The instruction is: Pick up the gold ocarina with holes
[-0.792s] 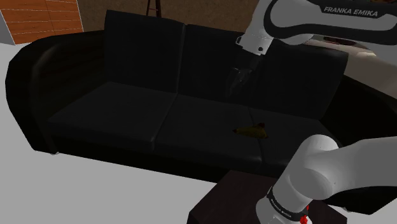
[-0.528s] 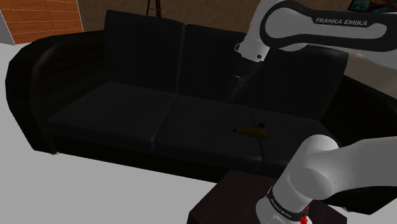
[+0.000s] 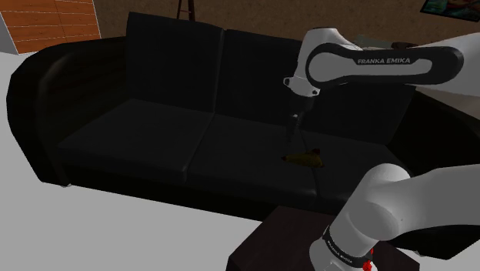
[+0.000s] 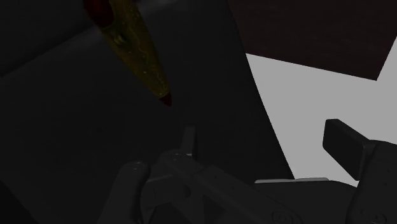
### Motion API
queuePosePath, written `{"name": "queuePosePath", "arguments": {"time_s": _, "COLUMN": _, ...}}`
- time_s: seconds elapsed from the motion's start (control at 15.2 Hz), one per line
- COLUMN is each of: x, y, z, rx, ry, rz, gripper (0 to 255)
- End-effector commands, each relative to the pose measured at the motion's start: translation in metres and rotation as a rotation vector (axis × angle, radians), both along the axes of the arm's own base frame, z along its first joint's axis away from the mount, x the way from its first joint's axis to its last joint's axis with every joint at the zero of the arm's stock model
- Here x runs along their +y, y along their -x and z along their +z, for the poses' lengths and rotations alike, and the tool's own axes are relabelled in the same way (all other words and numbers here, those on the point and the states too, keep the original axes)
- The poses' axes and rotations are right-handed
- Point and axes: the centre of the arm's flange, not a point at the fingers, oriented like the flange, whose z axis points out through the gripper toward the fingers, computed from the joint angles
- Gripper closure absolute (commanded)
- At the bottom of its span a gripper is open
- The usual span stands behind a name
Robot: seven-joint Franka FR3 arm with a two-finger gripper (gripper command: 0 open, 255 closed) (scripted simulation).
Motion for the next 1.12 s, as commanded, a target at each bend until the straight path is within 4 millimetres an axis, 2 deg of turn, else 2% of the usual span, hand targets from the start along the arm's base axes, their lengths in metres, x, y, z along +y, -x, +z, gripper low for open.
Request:
{"name": "queuePosePath", "arguments": {"time_s": 0.0, "x": -0.014, "y": 0.002, "z": -0.021, "rx": 0.029, "ry": 0.034, "rz": 0.037, "gripper": 0}}
{"name": "queuePosePath", "arguments": {"time_s": 0.79, "x": -0.107, "y": 0.014, "z": -0.117, "rx": 0.196, "ry": 0.234, "rz": 0.244, "gripper": 0}}
{"name": "queuePosePath", "arguments": {"time_s": 1.06, "x": -0.107, "y": 0.014, "z": -0.133, "rx": 0.198, "ry": 0.235, "rz": 0.245, "gripper": 0}}
